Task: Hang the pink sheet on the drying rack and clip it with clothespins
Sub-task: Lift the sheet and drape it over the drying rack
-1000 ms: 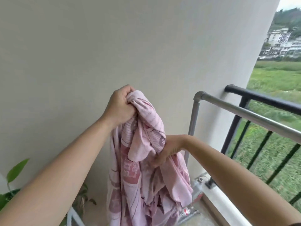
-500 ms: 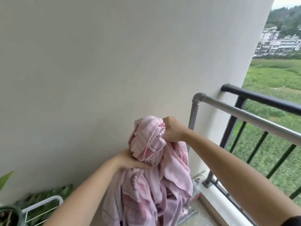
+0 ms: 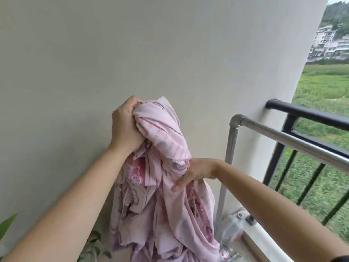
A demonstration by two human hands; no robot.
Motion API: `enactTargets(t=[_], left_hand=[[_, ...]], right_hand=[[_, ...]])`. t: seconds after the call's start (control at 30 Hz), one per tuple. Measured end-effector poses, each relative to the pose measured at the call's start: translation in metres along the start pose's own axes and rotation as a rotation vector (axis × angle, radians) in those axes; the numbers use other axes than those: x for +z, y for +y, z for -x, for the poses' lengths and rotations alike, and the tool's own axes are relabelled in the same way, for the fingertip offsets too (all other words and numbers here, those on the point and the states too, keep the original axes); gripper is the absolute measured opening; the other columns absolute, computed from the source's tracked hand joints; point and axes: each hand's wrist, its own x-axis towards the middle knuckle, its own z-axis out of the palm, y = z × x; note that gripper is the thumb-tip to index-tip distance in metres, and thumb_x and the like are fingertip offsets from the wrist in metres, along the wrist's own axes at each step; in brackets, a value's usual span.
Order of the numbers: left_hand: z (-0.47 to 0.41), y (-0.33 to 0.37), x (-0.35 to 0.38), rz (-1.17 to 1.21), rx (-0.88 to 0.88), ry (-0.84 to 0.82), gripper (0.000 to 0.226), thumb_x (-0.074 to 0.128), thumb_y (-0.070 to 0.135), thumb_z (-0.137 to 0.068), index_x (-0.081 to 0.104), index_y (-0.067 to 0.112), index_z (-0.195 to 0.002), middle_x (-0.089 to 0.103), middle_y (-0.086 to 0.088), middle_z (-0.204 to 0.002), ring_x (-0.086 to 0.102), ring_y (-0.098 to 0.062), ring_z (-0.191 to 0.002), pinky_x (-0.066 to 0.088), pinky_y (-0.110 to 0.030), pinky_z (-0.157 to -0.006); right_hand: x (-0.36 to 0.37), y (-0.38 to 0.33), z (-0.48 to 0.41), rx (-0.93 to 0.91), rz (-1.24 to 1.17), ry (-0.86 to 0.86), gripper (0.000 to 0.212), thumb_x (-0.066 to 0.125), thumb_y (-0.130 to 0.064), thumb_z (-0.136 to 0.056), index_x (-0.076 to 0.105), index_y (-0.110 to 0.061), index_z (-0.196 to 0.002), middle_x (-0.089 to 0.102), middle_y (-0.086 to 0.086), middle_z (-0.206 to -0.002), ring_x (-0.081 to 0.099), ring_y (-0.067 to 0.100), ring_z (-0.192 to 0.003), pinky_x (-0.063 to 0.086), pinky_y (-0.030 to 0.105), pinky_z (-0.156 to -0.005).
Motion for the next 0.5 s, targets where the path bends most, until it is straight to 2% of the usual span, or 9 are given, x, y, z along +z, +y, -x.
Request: enactTargets(t=[0.07,0.13,0.17,0.23,0.3,0.33,0.37,0.43,0.5], left_hand=[[-0.005,-0.005,-0.005,-0.075,0.050,-0.032,0.014,0.063,0.019,-0.072,0.057,0.010,-0.080,0.062,-0.001,-0.068,0.055,-0.015,-0.064,0.041,-0.031,-0.055],[-0.008,-0.021,-0.009,-0.291,0.081,-0.164,0.021,0.055,0.031,-0.071,0.058,0.016,-0.086,0.065,-0.004,-0.070,0.060,-0.029,-0.066,0.042,-0.032,-0.056],[-0.008,-0.031,-0.011,-0.466,0.075,-0.254,0.026,0.054,0.037,-0.071,0.057,0.020,-0.089,0.067,-0.007,-0.075,0.062,-0.034,-0.069,0.043,-0.032,-0.057],[-0.005,-0.052,-0.017,-0.748,0.006,-0.428,0.042,0.059,0.056,-0.069,0.053,0.028,-0.099,0.071,-0.006,-0.088,0.066,-0.035,-0.081,0.045,-0.033,-0.064],[-0.002,-0.066,-0.022,-0.809,-0.112,-0.521,0.070,0.067,0.073,-0.053,0.049,0.039,-0.111,0.073,0.002,-0.096,0.068,-0.029,-0.090,0.047,-0.030,-0.068],[-0.001,-0.070,-0.023,-0.811,-0.160,-0.541,0.081,0.068,0.077,-0.044,0.049,0.044,-0.115,0.073,0.006,-0.096,0.069,-0.027,-0.092,0.046,-0.028,-0.068],[-0.003,-0.072,-0.023,-0.819,-0.208,-0.541,0.081,0.067,0.080,-0.039,0.054,0.045,-0.111,0.073,0.007,-0.094,0.069,-0.026,-0.092,0.045,-0.027,-0.068],[-0.011,-0.073,-0.024,-0.826,-0.321,-0.507,0.056,0.064,0.076,-0.045,0.062,0.033,-0.080,0.073,0.000,-0.091,0.068,-0.030,-0.089,0.041,-0.027,-0.067],[-0.017,-0.074,-0.026,-0.690,-0.425,-0.459,0.043,0.067,0.060,-0.056,0.068,0.023,-0.078,0.072,-0.014,-0.095,0.068,-0.034,-0.091,0.042,-0.029,-0.067]], right_hand=[[-0.009,0.000,0.001,0.050,0.024,-0.026,0.041,0.088,-0.017,-0.073,0.072,-0.026,-0.109,0.074,-0.002,-0.114,0.071,0.017,-0.106,0.056,0.024,-0.088],[-0.026,0.002,0.004,0.171,0.237,0.040,0.038,0.091,-0.022,-0.066,0.074,-0.029,-0.099,0.076,-0.010,-0.101,0.072,0.015,-0.097,0.054,0.014,-0.077],[-0.038,0.002,0.006,0.232,0.418,0.146,0.037,0.091,-0.027,-0.063,0.072,-0.030,-0.094,0.074,-0.012,-0.093,0.071,0.015,-0.093,0.053,0.014,-0.072],[-0.066,-0.004,0.009,0.344,0.783,0.518,0.029,0.083,-0.038,-0.064,0.067,-0.026,-0.085,0.065,-0.009,-0.078,0.067,0.023,-0.083,0.047,0.024,-0.058],[-0.088,-0.014,0.011,0.225,1.005,0.939,0.024,0.069,-0.039,-0.068,0.057,-0.025,-0.082,0.058,-0.005,-0.077,0.064,0.030,-0.081,0.037,0.029,-0.053],[-0.096,-0.020,0.010,0.098,1.063,1.068,0.023,0.066,-0.037,-0.068,0.055,-0.023,-0.084,0.059,-0.002,-0.082,0.063,0.032,-0.084,0.037,0.030,-0.056],[-0.101,-0.025,0.010,-0.023,1.094,1.137,0.025,0.065,-0.034,-0.067,0.055,-0.021,-0.087,0.059,0.002,-0.088,0.061,0.033,-0.087,0.039,0.031,-0.058],[-0.109,-0.038,0.009,-0.168,1.069,1.161,0.032,0.064,-0.032,-0.065,0.058,-0.016,-0.092,0.059,0.009,-0.099,0.057,0.035,-0.093,0.047,0.037,-0.066],[-0.113,-0.049,0.007,-0.153,0.912,1.095,0.025,0.065,-0.027,-0.067,0.056,-0.015,-0.087,0.063,0.012,-0.096,0.059,0.037,-0.089,0.046,0.036,-0.065]])
